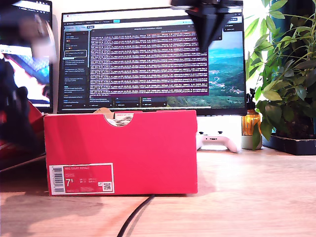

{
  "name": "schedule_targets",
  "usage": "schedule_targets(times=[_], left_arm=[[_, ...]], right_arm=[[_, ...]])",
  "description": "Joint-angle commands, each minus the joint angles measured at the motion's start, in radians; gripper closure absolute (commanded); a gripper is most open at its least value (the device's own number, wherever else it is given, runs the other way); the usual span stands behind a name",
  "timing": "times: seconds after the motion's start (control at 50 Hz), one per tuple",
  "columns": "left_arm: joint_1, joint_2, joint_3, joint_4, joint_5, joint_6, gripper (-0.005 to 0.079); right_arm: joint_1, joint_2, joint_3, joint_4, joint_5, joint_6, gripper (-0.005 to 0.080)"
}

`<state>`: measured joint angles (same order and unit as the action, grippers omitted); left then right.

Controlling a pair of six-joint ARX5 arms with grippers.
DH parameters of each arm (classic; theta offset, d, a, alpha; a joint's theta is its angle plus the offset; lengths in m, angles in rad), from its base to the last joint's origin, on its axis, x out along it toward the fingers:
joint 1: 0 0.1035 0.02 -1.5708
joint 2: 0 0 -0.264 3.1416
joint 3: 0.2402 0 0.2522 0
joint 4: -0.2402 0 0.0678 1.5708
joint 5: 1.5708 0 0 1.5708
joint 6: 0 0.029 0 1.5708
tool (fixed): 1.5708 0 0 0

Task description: Pack the white shoes by picking the first shoe and placing it inside the red shoebox, left side, then picking and rotating the second shoe and placing it in the shoebox

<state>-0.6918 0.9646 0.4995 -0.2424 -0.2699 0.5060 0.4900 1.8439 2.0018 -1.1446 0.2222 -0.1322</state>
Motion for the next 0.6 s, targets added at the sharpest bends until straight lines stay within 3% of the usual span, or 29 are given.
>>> schedule_targets(times=[0.0,0.12,0.3,0.34,0.44,0.58], left_arm=[[-0.013,-0.054,-0.002,-0.013,0.008,-0.039,0.0764],[-0.029,-0.135,-0.002,-0.040,0.055,-0.082,0.0764],[-0.013,-0.183,-0.002,-0.034,0.106,-0.270,0.0764],[0.000,-0.183,-0.002,-0.008,0.108,-0.320,0.0764],[0.045,-0.179,-0.002,0.091,0.135,-0.323,0.0764],[0.158,-0.177,-0.003,0.251,0.266,-0.323,0.0764]], right_arm=[[-0.024,-0.013,-0.053,0.005,-0.007,0.011,0.0753],[-0.061,-0.079,-0.193,0.055,-0.008,0.017,0.0753],[-0.093,-0.248,-0.483,0.231,-0.008,0.027,0.0753],[-0.098,-0.283,-0.539,0.267,-0.008,0.027,0.0753],[-0.114,-0.377,-0.667,0.347,-0.008,0.026,0.0753],[-0.141,-0.492,-0.832,0.497,-0.008,0.020,0.0753]])
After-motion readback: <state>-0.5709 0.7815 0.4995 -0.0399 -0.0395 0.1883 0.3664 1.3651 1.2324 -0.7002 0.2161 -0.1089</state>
